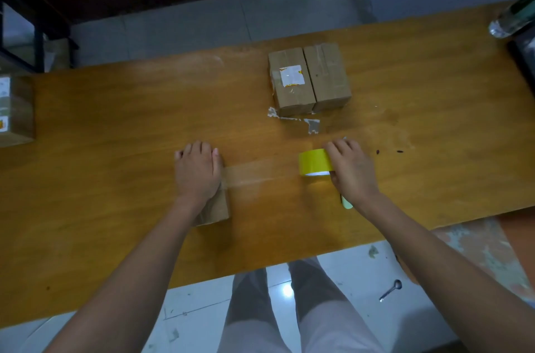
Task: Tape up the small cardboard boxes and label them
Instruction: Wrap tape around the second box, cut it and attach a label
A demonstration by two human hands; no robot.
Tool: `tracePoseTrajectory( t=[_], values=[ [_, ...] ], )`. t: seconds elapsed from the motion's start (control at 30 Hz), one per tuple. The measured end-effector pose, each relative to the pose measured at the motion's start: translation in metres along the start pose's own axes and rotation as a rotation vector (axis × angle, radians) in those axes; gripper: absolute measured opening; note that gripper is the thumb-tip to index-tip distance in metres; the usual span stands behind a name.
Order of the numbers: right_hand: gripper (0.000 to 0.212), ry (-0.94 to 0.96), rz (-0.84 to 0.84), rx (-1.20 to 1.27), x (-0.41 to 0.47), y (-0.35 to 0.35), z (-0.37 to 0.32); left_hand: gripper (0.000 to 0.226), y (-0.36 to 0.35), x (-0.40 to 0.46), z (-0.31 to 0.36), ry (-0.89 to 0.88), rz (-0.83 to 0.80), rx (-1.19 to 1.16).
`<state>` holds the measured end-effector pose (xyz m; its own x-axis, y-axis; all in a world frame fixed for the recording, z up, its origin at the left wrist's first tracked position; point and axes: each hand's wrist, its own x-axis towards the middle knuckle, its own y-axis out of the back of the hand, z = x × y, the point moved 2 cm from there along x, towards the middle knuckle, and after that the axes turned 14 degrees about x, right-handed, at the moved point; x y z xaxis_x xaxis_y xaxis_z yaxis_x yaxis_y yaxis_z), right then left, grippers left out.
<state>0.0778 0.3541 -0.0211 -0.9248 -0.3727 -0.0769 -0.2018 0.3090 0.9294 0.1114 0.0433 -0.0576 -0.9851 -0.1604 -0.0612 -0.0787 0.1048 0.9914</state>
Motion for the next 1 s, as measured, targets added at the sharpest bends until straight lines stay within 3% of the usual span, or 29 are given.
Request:
tracePoseTrajectory(
  t=[0.17, 0.4, 0.6, 0.87, 1.0],
  values=[
    [0.055, -0.048, -0.033, -0.01, 0.002, -0.001, 0.002, 0.045, 0.001, -0.001, 0.001, 0.004, 0.008, -0.003],
    [0.077, -0.159, 0.053, 0.144, -0.021, 0.007, 0.029, 0.044, -0.003, -0.006, -0.013, 0.024, 0.006, 0.031],
    [0.064, -0.568, -0.029, 0.143, -0.056, -0.02, 0.041, 0.047, -0.005, -0.006, -0.016, 0.018, -0.017, 0.047],
    [0.036, -0.686, -0.039, 0.1, -0.04, -0.038, 0.032, 0.04, -0.008, -0.004, -0.022, 0.019, -0.125, 0.075],
    [0.026, -0.729, 0.09, 0.219, -0.046, -0.023, 0.026, 0.041, -0.006, -0.006, -0.024, 0.025, -0.114, 0.052]
  ],
)
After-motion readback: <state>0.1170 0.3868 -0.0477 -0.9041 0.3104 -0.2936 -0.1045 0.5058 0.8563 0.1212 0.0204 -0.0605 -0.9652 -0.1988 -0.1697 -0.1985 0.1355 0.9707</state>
